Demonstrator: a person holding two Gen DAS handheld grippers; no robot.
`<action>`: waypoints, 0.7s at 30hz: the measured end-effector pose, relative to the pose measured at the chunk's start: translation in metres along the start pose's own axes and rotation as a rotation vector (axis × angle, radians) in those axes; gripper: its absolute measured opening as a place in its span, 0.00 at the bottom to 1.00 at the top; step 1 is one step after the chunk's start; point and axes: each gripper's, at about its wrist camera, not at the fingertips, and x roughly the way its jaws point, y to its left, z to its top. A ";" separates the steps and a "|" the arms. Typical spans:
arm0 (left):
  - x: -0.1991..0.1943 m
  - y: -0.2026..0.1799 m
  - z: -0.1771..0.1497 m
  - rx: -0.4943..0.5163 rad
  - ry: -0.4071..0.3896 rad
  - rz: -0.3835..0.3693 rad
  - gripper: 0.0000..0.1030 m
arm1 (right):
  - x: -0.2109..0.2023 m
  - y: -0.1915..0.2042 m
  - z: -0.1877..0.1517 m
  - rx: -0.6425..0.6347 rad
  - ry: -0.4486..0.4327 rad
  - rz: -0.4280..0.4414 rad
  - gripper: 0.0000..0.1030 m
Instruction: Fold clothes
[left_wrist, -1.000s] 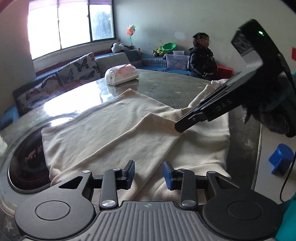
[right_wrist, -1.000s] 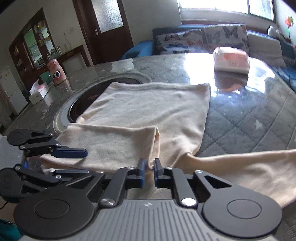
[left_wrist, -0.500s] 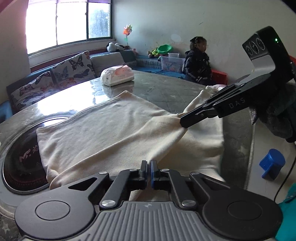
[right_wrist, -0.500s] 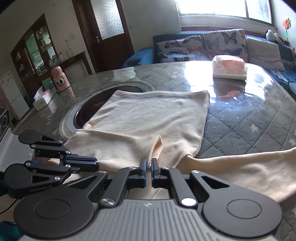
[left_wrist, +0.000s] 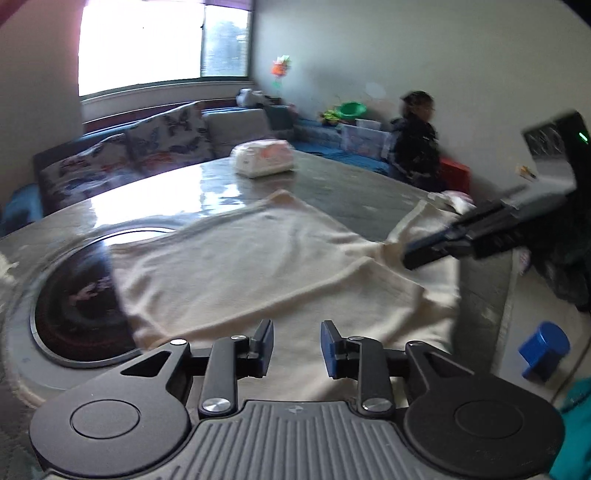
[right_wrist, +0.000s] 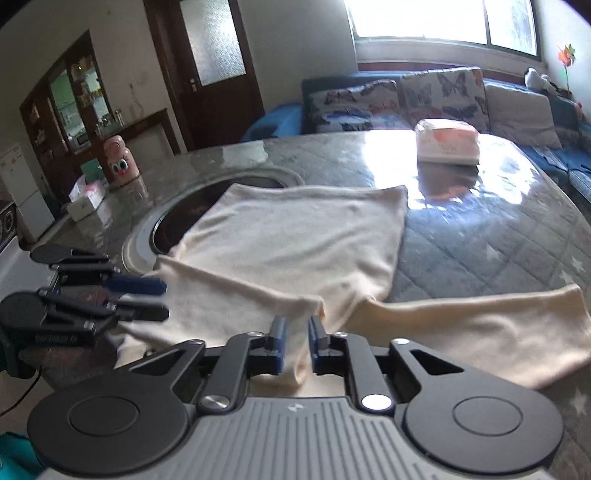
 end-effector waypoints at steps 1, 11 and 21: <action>0.002 0.007 0.000 -0.025 0.005 0.021 0.30 | 0.007 0.001 0.002 0.000 -0.001 0.010 0.15; 0.014 0.032 -0.011 -0.122 0.046 0.088 0.51 | 0.038 0.003 -0.007 -0.001 0.023 0.020 0.33; 0.007 0.005 0.001 -0.119 -0.025 0.127 1.00 | -0.012 -0.045 -0.024 0.149 -0.098 -0.181 0.58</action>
